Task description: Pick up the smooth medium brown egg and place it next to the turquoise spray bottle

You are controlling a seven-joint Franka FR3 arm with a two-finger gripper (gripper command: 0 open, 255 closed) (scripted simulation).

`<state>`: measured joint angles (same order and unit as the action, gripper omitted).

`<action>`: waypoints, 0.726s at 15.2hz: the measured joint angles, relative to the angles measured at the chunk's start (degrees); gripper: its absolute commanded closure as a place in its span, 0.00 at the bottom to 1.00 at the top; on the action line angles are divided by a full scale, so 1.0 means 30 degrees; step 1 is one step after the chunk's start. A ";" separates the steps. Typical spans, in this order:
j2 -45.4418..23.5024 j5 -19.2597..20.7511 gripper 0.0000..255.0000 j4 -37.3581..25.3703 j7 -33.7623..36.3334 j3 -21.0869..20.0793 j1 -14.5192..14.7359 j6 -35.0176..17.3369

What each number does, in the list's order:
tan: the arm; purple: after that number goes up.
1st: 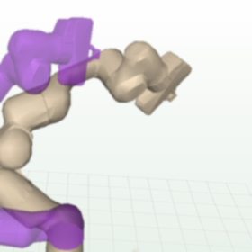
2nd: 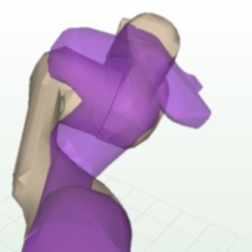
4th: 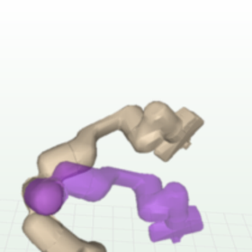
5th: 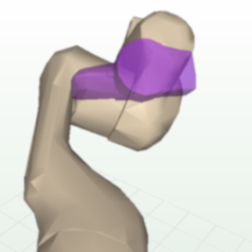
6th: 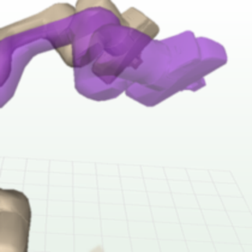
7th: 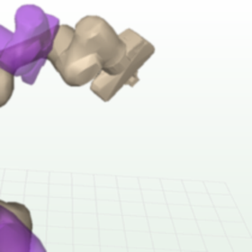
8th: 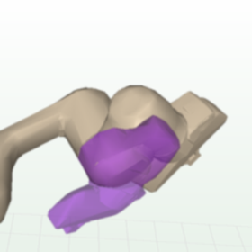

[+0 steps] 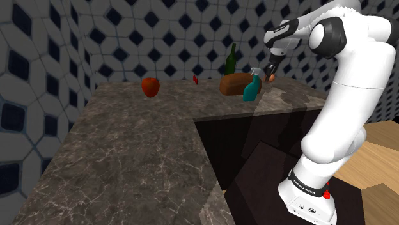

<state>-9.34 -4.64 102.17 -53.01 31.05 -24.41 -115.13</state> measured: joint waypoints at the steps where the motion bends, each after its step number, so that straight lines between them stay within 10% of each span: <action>1: -0.0094 -0.0056 1.00 0.0198 0.0014 -0.0028 0.0015 -0.0279; 11: -0.0833 -0.0575 1.00 0.1919 -0.0297 -0.0164 -0.0064 -0.2625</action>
<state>-11.84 -6.36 107.92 -53.91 30.55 -24.60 -123.00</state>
